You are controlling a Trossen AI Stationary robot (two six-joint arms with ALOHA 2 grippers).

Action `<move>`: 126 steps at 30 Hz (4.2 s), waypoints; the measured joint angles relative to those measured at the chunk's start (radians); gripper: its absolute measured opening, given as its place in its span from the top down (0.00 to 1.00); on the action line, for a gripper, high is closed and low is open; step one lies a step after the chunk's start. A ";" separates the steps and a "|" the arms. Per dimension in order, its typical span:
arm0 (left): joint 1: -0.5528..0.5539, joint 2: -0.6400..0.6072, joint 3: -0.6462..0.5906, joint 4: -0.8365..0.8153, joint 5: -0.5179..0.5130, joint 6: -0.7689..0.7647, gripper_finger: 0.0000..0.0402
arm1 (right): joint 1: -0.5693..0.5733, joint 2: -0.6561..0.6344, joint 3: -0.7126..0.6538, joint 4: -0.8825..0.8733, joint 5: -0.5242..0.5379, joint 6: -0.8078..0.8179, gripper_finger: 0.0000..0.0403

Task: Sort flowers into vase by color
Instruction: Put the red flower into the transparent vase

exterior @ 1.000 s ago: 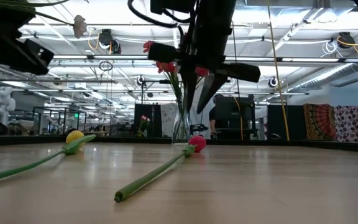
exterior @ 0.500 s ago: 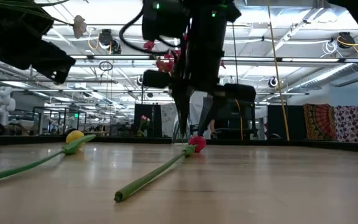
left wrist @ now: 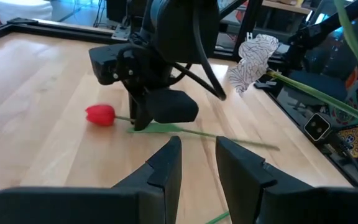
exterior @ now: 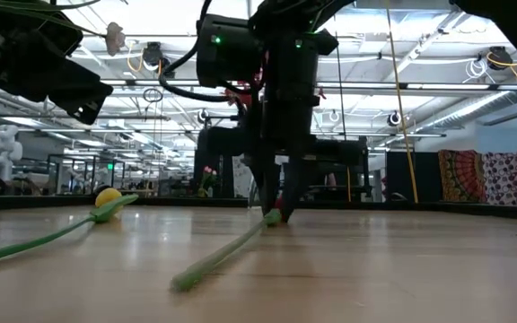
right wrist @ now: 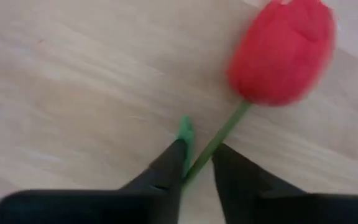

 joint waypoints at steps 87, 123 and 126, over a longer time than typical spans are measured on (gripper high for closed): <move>0.000 0.001 0.002 0.078 -0.169 0.000 0.74 | -0.422 -0.760 -0.768 1.789 -0.084 -1.573 1.00; 0.000 0.001 0.002 0.079 -0.169 -0.002 0.74 | -0.515 -0.520 -0.768 1.743 -0.074 -1.238 0.86; 0.000 0.001 0.002 0.079 -0.169 -0.002 0.74 | -0.514 -0.558 -0.768 1.683 -0.073 -1.240 0.79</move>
